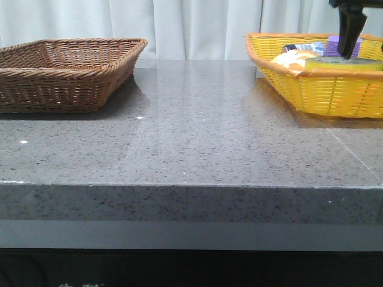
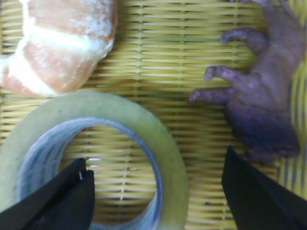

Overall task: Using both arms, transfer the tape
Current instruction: 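Lower the right gripper into the yellow basket around the tape roll, then lift the tape roll with the right gripper and carry it toward table center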

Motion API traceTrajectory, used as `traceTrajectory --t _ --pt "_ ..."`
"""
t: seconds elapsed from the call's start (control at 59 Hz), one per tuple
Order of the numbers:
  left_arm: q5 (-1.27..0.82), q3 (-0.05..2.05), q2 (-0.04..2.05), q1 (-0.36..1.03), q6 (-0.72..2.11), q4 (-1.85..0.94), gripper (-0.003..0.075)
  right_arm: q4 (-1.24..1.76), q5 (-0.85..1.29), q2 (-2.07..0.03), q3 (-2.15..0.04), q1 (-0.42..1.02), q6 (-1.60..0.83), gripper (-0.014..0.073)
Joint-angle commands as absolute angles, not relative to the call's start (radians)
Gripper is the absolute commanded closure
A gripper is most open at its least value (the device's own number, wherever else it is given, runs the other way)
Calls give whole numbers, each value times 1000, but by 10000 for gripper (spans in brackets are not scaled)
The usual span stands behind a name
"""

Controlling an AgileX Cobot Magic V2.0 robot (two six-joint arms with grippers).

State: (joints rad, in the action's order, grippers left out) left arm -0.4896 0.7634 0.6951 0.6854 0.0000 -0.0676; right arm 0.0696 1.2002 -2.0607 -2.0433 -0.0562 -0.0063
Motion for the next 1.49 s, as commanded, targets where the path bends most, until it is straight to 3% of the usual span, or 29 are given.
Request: traceTrajectory --t 0.0,0.136,0.322,0.424,0.865,1.476 --pt "-406 798 698 694 -7 -76 157 65 1207 -2042 -2103 -61 -11 23" --pt "-406 798 698 694 -7 -76 157 66 1224 -2080 -2115 -61 -11 66" --pt "-406 798 698 694 -7 -76 157 67 1243 -2081 -2134 -61 -12 335" --pt "-406 798 698 694 -7 -76 157 67 1271 -2078 -2167 -61 -12 399" --pt "-406 798 698 694 -7 -76 157 152 1332 -1885 -2238 -15 -29 403" --pt "-406 798 698 694 -7 -76 157 104 1263 -1815 -2131 449 -72 403"
